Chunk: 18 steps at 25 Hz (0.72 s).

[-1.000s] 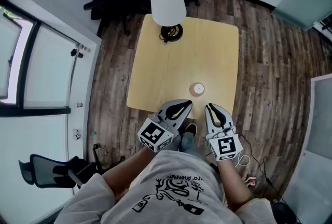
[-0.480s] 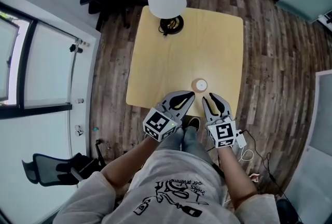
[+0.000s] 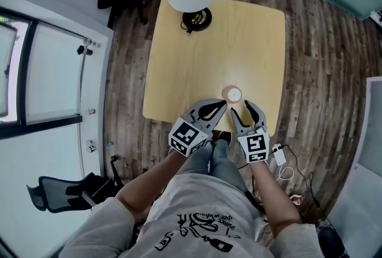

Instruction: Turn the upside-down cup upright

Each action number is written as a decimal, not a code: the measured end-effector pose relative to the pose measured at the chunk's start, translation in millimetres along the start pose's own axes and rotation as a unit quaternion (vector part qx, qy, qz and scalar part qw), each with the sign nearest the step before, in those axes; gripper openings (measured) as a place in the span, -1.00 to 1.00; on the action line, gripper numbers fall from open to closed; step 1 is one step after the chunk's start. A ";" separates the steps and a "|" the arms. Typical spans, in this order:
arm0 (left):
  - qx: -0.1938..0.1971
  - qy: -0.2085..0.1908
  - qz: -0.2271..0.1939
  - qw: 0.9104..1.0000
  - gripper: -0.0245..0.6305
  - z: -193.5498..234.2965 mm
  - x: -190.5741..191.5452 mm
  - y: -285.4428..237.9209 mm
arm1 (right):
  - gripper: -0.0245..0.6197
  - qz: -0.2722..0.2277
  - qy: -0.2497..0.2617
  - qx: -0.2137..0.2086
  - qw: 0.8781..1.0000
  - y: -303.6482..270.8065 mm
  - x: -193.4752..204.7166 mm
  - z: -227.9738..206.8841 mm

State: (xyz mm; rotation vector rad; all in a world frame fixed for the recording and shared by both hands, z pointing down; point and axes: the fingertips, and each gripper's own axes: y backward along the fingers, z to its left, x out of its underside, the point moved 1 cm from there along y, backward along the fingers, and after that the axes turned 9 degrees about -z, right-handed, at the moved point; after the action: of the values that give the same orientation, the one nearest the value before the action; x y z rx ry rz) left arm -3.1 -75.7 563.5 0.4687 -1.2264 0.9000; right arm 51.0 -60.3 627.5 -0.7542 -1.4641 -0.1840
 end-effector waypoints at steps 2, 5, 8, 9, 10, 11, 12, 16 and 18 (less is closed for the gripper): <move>-0.001 0.003 0.003 1.000 -0.89 3.6 6.5 -1.2 | -0.26 0.003 0.002 0.001 1.000 -5.0 7.2 -2.2; -0.003 0.007 0.006 1.000 -0.89 9.0 14.7 -2.7 | -0.15 -0.002 -0.002 -0.003 1.000 -12.2 12.3 -1.8; -0.007 0.013 0.006 1.000 -0.89 14.9 21.7 -3.9 | -0.09 -0.001 0.004 -0.006 1.000 -18.8 19.2 -1.0; -0.008 0.014 0.007 1.000 -0.89 16.5 23.8 -4.4 | -0.07 0.001 0.005 -0.006 1.000 -21.0 22.0 -1.1; -0.008 0.015 0.008 1.000 -0.89 17.9 25.8 -5.1 | -0.06 0.003 0.005 -0.007 1.000 -23.2 24.6 -1.4; -0.008 0.016 0.010 1.000 -0.89 19.2 28.1 -5.8 | -0.05 0.005 0.005 -0.008 1.000 -25.2 27.1 -1.5; -0.008 0.017 0.012 1.000 -0.89 20.4 30.7 -6.5 | -0.04 0.007 0.006 -0.010 1.000 -27.2 29.0 -1.5; -0.010 0.023 0.020 0.999 -0.89 27.3 41.8 -8.5 | -0.03 0.009 0.014 -0.012 1.000 -36.4 32.5 -1.5; -0.011 0.026 0.022 0.999 -0.89 29.6 46.5 -8.7 | -0.02 0.010 0.017 -0.011 1.000 -39.4 34.1 -2.3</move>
State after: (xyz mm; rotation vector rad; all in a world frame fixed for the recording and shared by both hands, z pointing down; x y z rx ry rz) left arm -10.8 -87.2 617.6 0.3982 -1.2016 0.9300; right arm 36.0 -80.4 673.1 -0.7794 -1.4233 -0.1966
